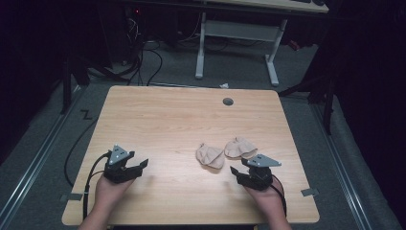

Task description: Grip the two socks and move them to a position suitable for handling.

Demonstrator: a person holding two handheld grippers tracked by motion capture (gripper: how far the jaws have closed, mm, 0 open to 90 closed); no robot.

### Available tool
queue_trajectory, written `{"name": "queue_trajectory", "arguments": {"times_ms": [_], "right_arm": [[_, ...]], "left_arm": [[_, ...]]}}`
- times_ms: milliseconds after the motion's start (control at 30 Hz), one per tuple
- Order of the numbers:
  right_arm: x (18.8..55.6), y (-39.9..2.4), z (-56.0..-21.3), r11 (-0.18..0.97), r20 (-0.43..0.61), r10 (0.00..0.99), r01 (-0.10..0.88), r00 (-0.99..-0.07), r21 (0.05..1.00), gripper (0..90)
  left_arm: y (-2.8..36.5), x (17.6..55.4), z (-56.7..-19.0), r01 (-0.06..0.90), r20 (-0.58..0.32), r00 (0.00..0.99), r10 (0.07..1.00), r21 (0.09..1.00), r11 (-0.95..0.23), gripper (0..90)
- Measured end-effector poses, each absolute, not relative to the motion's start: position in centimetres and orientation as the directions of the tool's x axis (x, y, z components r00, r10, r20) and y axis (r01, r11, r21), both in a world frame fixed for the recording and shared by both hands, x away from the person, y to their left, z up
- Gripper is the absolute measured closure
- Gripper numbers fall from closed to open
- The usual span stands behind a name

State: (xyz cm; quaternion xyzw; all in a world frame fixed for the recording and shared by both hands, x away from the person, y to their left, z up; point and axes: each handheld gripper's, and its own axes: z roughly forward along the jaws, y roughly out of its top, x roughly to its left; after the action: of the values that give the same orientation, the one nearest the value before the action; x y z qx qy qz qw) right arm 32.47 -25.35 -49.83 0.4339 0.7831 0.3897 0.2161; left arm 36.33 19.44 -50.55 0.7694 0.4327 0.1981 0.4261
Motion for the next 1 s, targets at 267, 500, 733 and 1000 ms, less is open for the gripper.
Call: {"name": "queue_trajectory", "arguments": {"times_ms": [267,500,733,1000], "right_arm": [[34.0,-23.4,-49.5,0.367,-0.034,0.826,0.491,-0.563,0.790,38.6],[35.7,-20.7,-49.1,0.402,-0.049,0.799,0.471,-0.600,0.785,39.5],[37.5,-17.8,-49.0,0.437,-0.037,0.769,0.481,-0.639,0.760,40.8],[38.7,-15.8,-48.9,0.455,-0.036,0.754,0.482,-0.656,0.749,40.4]], "left_arm": [[19.6,36.1,-50.9,0.519,-0.081,0.563,0.823,0.809,-0.275,32.9],[20.1,35.3,-51.2,0.537,-0.101,0.571,0.815,0.796,-0.278,33.3],[20.6,34.6,-51.2,0.537,-0.083,0.574,0.815,0.789,-0.298,32.9],[20.6,34.1,-51.2,0.536,-0.063,0.584,0.810,0.779,-0.325,32.6]]}}
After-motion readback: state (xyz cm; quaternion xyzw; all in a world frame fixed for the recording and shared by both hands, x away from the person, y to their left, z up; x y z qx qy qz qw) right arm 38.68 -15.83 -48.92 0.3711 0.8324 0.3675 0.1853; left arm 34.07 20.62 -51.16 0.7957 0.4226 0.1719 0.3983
